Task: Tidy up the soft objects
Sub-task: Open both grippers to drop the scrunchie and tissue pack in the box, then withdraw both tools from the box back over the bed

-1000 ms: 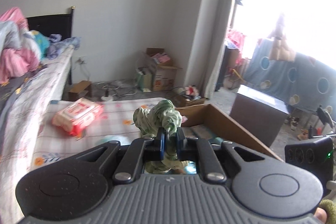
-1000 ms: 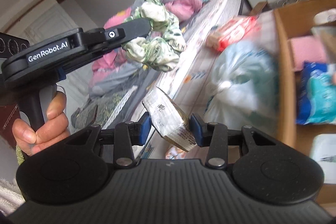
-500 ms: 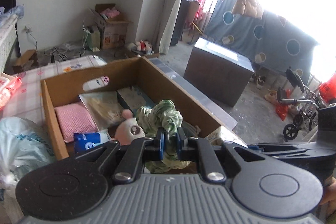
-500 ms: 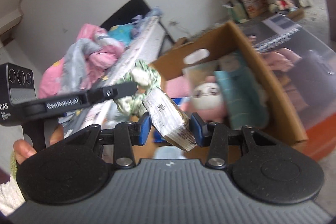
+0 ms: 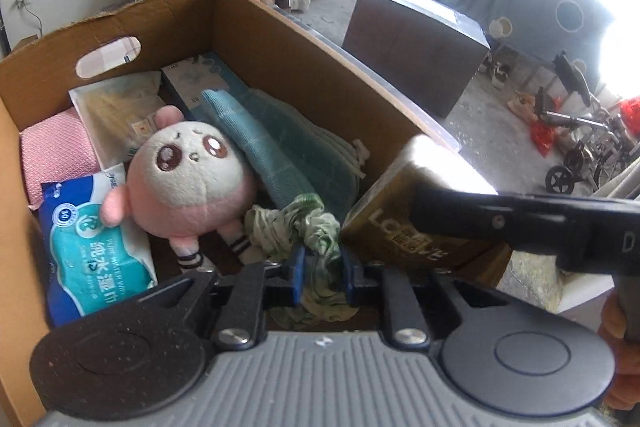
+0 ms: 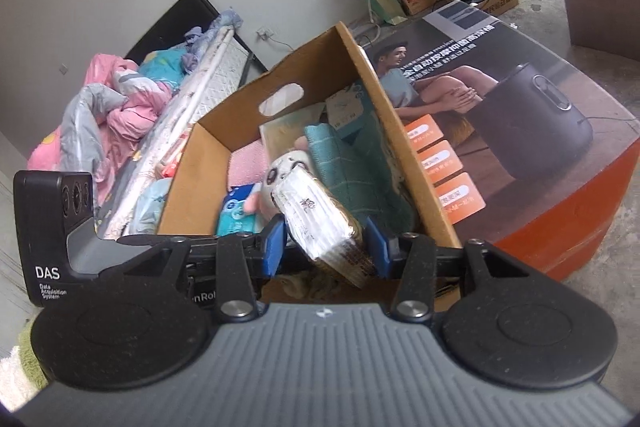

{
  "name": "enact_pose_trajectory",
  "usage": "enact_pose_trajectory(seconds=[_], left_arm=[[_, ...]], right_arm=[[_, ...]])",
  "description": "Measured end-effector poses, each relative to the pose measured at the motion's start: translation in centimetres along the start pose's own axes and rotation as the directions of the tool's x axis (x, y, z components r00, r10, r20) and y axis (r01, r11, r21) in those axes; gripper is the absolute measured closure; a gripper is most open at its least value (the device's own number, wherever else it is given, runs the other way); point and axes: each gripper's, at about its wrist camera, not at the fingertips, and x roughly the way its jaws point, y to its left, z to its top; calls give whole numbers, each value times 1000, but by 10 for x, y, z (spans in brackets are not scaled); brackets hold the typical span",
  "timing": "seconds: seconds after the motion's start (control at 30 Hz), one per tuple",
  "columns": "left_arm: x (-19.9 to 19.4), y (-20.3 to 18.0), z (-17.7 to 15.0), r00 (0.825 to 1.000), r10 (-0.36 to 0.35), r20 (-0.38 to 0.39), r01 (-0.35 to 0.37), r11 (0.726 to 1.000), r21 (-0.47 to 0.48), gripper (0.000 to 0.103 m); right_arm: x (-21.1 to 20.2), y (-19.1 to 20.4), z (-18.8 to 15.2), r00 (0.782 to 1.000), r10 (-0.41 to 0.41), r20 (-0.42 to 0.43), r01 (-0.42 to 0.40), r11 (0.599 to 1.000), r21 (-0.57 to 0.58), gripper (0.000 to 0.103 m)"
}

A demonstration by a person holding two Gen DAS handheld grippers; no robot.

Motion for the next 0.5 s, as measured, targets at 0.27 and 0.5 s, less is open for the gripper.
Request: enact_pose_trajectory(seconds=[0.27, 0.5], left_arm=[[-2, 0, -4, 1000, 2, -8, -2, 1000, 19, 71], [-26, -2, -5, 998, 49, 48, -50, 998, 26, 61]], right_arm=[[-11, 7, 4, 998, -46, 47, 47, 999, -25, 42], [-26, 11, 4, 995, -38, 94, 40, 999, -25, 42]])
